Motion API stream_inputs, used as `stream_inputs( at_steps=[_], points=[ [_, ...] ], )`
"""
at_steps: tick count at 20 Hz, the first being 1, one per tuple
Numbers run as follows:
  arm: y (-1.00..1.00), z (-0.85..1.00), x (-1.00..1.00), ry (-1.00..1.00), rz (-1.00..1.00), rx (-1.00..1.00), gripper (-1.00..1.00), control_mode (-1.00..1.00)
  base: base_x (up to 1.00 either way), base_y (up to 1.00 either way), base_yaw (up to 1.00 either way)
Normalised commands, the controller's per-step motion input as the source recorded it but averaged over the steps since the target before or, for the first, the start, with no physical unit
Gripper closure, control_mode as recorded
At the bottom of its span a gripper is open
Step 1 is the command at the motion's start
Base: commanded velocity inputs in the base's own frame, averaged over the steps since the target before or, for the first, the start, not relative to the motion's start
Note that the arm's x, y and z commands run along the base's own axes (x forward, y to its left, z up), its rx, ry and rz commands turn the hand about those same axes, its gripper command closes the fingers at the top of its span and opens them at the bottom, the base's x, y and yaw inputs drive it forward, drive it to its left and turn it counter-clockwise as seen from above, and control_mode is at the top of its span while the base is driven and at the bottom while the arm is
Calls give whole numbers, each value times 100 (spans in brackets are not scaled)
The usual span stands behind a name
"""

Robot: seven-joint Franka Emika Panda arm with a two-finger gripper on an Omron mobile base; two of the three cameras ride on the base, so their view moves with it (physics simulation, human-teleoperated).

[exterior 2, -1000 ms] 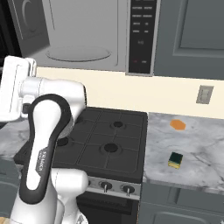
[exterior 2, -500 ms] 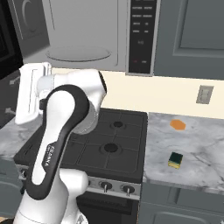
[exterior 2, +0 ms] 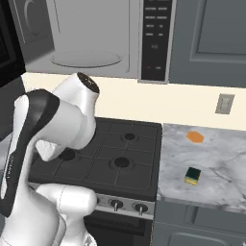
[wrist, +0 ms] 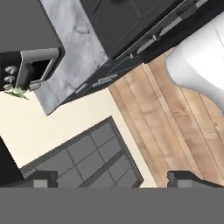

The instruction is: Place the sponge inside the microwave to prepare for sanitizing.

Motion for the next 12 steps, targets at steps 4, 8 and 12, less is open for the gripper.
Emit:
stream_inputs(
  at_steps=[4,8,12],
  points=[
    [-4,-16,47,-30,16,-37,-100,-100,0,0,0],
    [-17,-22,14,-15,14,-43,-100,-100,0,0,0],
    [-31,-28,0,-1,4,-49,-100,-100,0,0,0]
  ],
)
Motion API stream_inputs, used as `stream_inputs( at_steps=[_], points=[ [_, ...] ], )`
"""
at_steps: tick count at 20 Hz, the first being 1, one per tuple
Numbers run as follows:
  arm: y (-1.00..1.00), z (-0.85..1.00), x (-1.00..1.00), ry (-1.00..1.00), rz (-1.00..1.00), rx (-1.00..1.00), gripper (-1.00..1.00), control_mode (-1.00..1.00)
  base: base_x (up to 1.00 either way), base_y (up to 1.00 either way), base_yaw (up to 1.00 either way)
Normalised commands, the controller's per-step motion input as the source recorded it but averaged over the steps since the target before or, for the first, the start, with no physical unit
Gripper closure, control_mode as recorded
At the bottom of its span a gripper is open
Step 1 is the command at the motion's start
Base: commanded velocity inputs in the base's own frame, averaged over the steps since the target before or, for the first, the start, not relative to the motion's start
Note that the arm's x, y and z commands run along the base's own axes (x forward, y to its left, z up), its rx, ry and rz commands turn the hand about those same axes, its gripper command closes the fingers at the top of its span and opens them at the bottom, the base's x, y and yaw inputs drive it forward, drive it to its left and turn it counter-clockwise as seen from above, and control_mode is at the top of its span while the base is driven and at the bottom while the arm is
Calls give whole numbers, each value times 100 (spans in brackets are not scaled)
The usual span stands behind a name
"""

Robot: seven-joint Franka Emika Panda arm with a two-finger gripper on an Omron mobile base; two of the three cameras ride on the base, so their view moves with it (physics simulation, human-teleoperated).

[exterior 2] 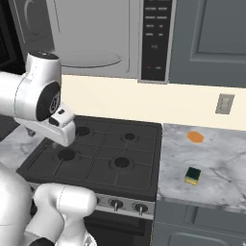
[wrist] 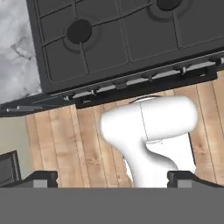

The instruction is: Place the sponge inside the microwave to prepare for sanitizing.

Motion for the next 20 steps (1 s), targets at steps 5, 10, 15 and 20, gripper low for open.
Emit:
stream_inputs(
  at_steps=[5,10,15,20],
  points=[
    [-56,-36,2,3,-3,-39,-100,-100,0,0,0],
    [-76,-37,19,0,0,-9,-100,-100,0,0,0],
    [-94,-16,41,7,-11,-2,-100,-100,0,0,0],
    [-71,-34,19,-11,-10,-8,-100,-100,0,0,0]
  ],
)
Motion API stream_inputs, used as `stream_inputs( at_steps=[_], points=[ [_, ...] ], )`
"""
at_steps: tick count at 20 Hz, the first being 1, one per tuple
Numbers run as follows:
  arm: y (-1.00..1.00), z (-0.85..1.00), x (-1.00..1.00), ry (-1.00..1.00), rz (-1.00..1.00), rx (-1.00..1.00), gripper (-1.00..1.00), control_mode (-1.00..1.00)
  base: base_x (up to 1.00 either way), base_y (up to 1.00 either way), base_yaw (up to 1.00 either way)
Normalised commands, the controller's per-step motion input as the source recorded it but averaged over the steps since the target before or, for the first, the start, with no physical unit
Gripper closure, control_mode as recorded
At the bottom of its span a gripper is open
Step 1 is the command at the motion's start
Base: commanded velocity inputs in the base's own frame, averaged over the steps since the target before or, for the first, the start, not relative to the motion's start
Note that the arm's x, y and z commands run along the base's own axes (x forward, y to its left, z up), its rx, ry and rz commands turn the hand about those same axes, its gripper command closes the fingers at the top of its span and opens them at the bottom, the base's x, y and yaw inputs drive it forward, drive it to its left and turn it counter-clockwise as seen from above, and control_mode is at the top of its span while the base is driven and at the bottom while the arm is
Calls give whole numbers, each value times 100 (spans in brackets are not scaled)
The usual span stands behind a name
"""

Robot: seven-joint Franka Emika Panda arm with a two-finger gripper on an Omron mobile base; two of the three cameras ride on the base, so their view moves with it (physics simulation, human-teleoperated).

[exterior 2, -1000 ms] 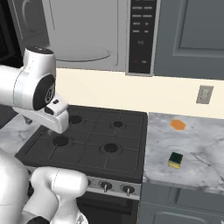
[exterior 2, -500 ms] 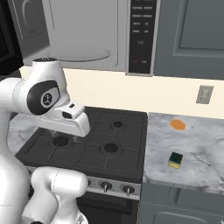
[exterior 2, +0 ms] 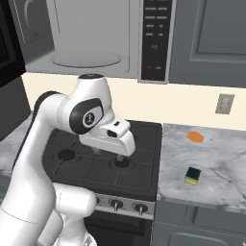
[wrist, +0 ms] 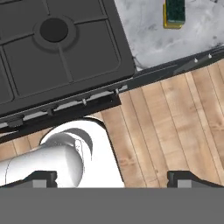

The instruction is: Place the sponge inside the microwave to prepare for sanitizing.

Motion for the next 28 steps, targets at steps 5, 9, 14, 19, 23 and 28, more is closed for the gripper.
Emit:
stream_inputs(
  at_steps=[5,9,14,19,23,28],
  points=[
    [-63,0,22,0,-1,0,-100,-100,0,0,0],
    [-69,-2,27,0,-1,0,-100,-100,0,0,0],
    [-64,-2,21,0,0,0,-100,-100,0,0,0],
    [-49,-2,32,0,0,0,-100,-100,0,0,0],
    [-20,-1,33,0,0,0,-100,-100,0,0,0],
    [-17,0,32,0,0,0,-100,-100,0,0,0]
  ],
)
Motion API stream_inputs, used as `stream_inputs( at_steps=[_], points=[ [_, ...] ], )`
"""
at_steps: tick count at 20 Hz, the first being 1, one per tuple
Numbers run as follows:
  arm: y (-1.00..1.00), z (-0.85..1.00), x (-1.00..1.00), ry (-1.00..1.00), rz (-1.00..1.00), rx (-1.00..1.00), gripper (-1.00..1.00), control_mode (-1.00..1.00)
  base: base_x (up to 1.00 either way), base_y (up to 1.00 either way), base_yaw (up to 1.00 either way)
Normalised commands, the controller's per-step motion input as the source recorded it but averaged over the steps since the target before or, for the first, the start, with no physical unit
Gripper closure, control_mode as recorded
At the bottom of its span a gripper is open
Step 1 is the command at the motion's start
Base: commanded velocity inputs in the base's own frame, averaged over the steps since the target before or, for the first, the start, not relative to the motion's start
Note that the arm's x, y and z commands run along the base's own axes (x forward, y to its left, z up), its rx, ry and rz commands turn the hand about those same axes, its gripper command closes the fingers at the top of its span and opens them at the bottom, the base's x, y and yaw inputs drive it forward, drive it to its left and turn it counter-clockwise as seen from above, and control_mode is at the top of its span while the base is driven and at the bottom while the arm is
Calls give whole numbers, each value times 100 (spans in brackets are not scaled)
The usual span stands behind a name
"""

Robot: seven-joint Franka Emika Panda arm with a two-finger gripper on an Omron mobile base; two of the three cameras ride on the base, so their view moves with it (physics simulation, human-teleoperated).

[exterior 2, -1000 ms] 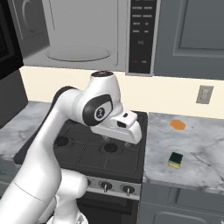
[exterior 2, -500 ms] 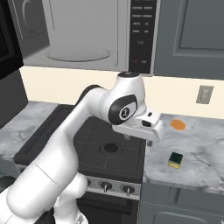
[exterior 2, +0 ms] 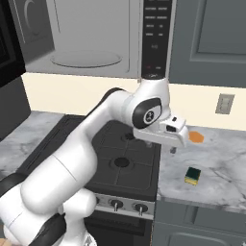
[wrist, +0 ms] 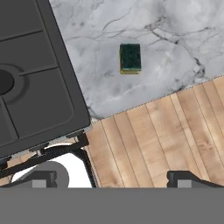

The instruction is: Place the sponge inside the microwave to prepare for sanitizing.

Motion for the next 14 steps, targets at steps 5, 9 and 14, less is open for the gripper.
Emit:
stream_inputs(
  at_steps=[5,9,14],
  points=[
    [-22,-9,16,0,0,0,-100,-100,0,0,0],
    [-26,-24,9,-2,0,0,-100,-100,0,0,0],
    [-25,-29,12,-6,0,0,-100,-100,0,0,0]
  ],
)
